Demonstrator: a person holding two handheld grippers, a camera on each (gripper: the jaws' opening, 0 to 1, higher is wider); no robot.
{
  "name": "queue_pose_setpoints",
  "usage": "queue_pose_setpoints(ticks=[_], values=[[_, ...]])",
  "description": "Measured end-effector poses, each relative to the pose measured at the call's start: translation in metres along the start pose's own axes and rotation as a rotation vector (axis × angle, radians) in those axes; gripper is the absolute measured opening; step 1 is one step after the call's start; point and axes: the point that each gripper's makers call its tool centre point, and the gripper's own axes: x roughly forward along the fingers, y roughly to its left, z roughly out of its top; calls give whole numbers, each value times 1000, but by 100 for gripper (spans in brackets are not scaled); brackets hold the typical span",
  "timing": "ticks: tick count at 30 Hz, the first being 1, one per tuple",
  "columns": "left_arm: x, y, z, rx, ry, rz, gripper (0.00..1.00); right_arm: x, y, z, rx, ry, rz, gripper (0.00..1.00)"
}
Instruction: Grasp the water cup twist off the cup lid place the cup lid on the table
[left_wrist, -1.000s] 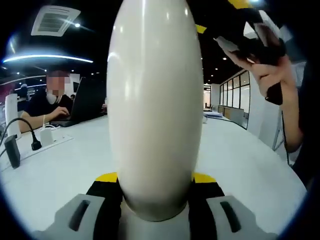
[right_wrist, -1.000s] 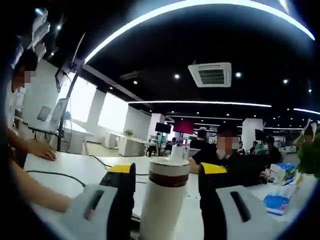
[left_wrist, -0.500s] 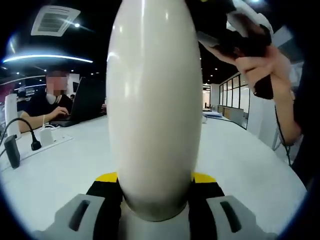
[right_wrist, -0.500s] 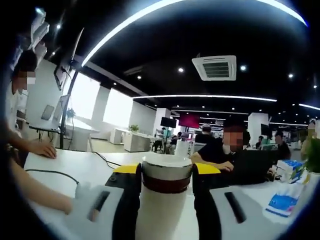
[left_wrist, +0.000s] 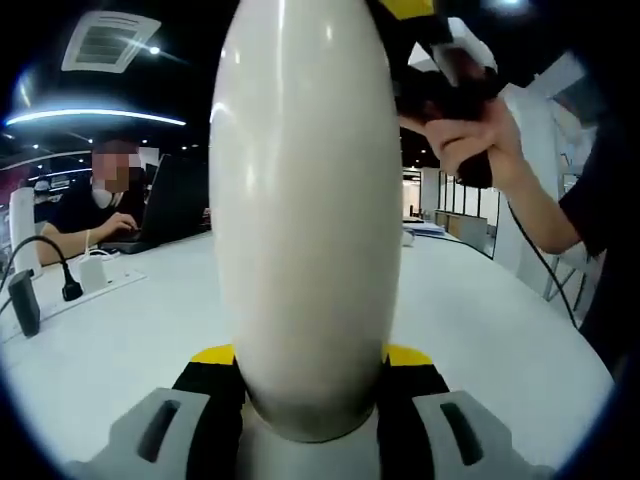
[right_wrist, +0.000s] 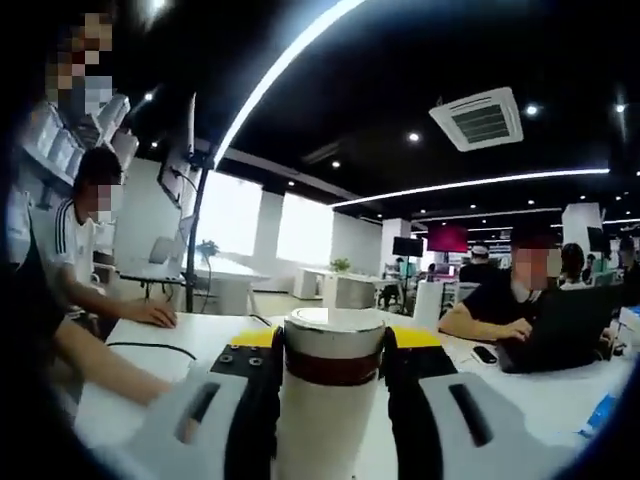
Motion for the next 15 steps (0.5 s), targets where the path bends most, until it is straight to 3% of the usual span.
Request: queue_pose_setpoints(ticks=[15], values=[[1, 0, 0, 1, -1, -4, 54, 0, 3, -3, 159, -57, 368, 43]])
